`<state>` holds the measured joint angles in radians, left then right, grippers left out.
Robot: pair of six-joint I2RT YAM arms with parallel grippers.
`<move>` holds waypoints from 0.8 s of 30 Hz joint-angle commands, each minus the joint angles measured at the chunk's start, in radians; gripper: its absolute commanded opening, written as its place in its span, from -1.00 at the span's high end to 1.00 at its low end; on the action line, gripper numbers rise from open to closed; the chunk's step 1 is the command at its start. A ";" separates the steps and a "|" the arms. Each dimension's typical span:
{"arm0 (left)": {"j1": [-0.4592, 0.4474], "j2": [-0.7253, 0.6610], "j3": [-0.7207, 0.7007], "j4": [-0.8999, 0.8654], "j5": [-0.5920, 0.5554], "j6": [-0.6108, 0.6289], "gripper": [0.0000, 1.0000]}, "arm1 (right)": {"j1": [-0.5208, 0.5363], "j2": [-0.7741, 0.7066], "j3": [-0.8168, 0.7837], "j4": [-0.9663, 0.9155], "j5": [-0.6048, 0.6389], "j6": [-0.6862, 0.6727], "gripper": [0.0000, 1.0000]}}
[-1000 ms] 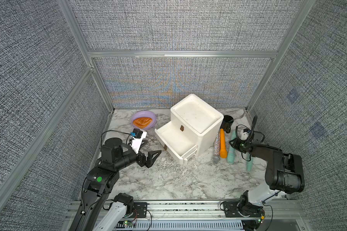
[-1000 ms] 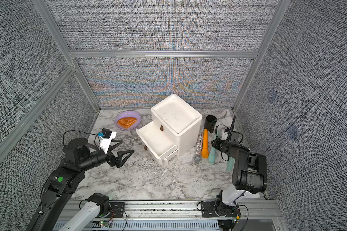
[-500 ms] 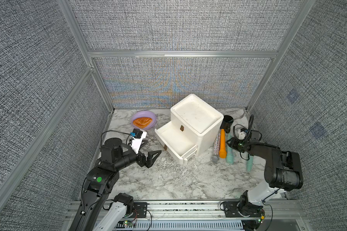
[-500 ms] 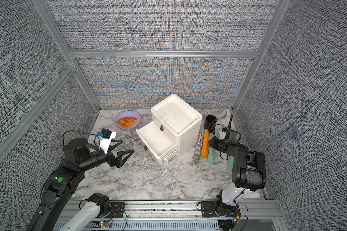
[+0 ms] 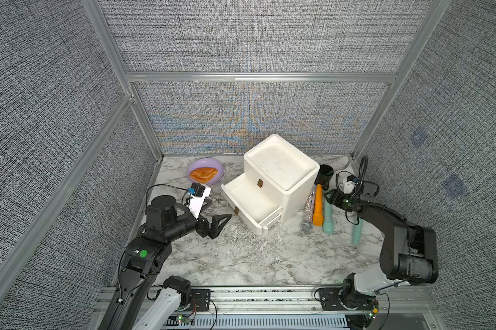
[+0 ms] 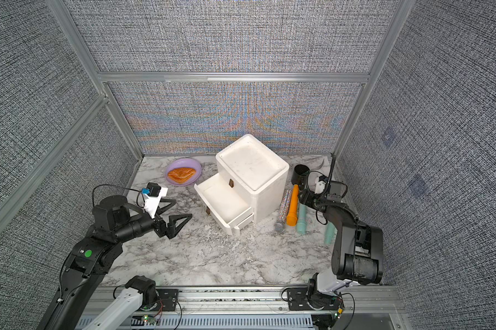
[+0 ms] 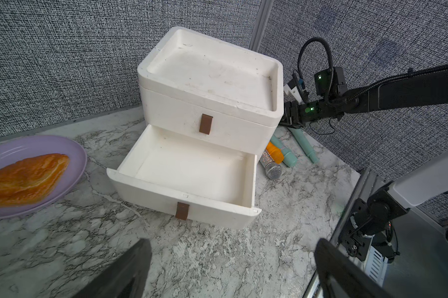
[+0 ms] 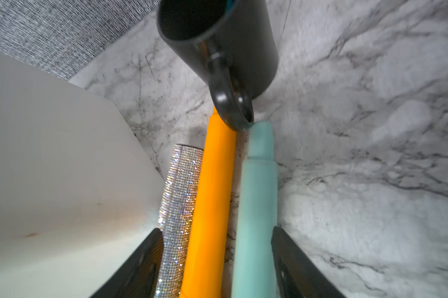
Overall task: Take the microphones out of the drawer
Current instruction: Place the microphone at the center of the board, then close the drawer of the storage box.
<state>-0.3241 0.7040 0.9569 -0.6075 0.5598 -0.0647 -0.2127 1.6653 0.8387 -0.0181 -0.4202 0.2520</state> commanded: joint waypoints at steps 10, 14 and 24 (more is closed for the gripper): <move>0.002 0.005 0.002 0.051 0.008 -0.031 -1.00 | 0.051 -0.233 0.181 -0.193 0.029 -0.033 -0.95; 0.003 0.017 0.001 0.071 -0.005 -0.064 -1.00 | 0.052 -0.269 0.262 -0.213 0.012 -0.048 -0.96; -0.021 0.130 -0.099 0.296 0.028 -0.219 -1.00 | 0.157 -0.136 0.546 -0.244 -0.151 -0.075 -0.96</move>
<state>-0.3340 0.8127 0.8787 -0.4152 0.6033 -0.2195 -0.0841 1.4998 1.3319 -0.2436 -0.5236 0.2028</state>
